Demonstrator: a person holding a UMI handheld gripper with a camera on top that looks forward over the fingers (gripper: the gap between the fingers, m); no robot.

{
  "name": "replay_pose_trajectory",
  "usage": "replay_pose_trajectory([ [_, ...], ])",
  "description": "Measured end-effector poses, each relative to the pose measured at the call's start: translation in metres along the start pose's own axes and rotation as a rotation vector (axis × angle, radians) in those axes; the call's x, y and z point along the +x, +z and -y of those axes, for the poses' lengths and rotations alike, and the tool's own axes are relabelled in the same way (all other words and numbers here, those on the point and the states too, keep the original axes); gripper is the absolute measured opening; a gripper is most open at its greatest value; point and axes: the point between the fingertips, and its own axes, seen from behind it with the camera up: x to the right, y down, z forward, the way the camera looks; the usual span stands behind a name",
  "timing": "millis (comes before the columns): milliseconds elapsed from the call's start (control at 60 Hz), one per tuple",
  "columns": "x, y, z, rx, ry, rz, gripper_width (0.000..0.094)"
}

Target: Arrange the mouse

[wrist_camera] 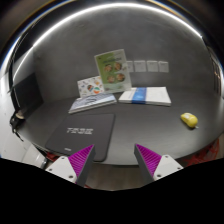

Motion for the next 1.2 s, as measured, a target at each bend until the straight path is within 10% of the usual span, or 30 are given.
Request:
replay_pose_trajectory([
  [500,0.296,-0.013,0.006,0.013,-0.039,-0.365,0.0810],
  [867,0.362,0.072,0.045,-0.052,-0.011,-0.228,0.0768],
  [1200,0.368,0.088,0.058,-0.053,-0.014,-0.218,0.0472],
])
